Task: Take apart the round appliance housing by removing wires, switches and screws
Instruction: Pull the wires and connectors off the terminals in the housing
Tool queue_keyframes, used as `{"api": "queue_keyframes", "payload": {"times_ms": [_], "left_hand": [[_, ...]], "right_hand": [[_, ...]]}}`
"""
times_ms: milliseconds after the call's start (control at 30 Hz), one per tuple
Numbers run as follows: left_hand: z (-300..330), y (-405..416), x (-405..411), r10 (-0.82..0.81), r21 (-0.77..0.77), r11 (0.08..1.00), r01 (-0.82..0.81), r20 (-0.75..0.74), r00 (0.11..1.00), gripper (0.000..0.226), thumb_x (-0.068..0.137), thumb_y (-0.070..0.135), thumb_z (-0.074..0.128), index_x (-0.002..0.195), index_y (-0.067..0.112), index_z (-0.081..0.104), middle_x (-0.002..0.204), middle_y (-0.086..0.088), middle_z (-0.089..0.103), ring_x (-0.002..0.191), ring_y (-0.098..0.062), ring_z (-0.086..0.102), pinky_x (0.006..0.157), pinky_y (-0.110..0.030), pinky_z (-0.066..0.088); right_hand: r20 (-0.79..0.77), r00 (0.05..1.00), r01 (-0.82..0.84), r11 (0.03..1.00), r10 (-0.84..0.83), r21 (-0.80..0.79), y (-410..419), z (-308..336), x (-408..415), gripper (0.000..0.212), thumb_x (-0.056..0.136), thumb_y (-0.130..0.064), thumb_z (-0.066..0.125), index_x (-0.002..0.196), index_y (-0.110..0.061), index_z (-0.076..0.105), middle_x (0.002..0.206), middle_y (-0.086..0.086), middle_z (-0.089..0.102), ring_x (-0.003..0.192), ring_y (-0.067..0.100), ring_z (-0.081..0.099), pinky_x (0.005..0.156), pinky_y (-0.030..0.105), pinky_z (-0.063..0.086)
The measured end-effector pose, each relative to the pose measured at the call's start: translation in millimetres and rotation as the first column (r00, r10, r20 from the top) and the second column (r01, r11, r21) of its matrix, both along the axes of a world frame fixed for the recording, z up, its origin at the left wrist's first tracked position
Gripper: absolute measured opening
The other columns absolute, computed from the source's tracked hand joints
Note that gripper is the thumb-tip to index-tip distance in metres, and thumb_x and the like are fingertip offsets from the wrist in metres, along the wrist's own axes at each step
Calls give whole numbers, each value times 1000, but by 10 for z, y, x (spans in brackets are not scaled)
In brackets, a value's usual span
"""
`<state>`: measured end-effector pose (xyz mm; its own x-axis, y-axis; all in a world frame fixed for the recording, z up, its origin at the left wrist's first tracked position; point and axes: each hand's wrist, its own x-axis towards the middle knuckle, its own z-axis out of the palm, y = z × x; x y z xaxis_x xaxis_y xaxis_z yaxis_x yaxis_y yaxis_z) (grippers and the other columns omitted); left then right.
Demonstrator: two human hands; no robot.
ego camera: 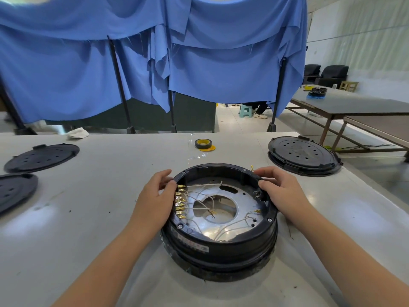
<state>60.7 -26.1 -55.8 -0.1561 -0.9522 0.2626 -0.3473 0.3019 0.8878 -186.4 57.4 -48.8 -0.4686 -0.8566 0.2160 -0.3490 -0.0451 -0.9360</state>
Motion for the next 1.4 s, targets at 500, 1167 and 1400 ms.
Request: {"api": "queue_keyframes", "payload": {"times_ms": [500, 1167, 1400], "left_hand": [[-178, 146, -44, -47, 33, 998, 54, -190, 981, 38, 91, 6, 49, 118, 32, 56, 118, 8, 61, 109, -5, 56, 89, -24, 46], [-230, 141, -38, -72, -40, 997, 65, -227, 971, 40, 89, 5, 50, 110, 38, 55, 109, 19, 61, 102, 4, 57, 81, -14, 44], [-225, 146, -42, -74, -46, 997, 65, -228, 971, 40, 89, 5, 50, 110, 38, 55, 109, 17, 61, 102, 3, 57, 85, -18, 45]], "right_hand": [[-543, 840, 1, 1000, -11, -19, -12, 243, 77, 15, 85, -14, 62, 94, -26, 67, 97, -15, 65, 97, 1, 56, 82, 7, 35], [-542, 718, -340, 900, 436, 275, -714, 259, 968, 11, 83, -29, 70, 90, -24, 77, 80, -6, 72, 76, 10, 65, 78, 35, 56], [-599, 685, -306, 910, 414, 279, -714, 257, 1010, 11, 85, -27, 67, 90, -24, 77, 82, -7, 70, 77, 10, 61, 76, 34, 52]]}}
